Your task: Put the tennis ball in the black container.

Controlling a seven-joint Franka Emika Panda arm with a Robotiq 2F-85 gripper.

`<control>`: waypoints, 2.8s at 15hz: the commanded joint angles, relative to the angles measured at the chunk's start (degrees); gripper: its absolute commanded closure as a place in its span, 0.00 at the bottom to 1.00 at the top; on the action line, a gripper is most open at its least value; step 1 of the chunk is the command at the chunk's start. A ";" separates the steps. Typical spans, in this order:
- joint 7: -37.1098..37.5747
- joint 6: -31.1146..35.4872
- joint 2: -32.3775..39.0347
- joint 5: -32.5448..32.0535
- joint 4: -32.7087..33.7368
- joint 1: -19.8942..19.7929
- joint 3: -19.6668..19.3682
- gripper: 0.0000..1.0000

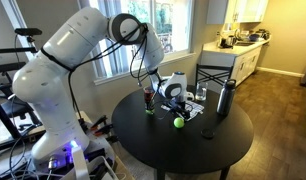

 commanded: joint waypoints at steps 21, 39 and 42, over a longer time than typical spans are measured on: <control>-2.73 -8.13 -5.97 1.01 -5.10 0.29 0.99 0.59; -22.50 -6.13 -27.83 15.51 -19.04 -6.40 16.07 0.62; -25.93 -3.83 -30.76 17.12 -21.84 -5.59 17.20 0.62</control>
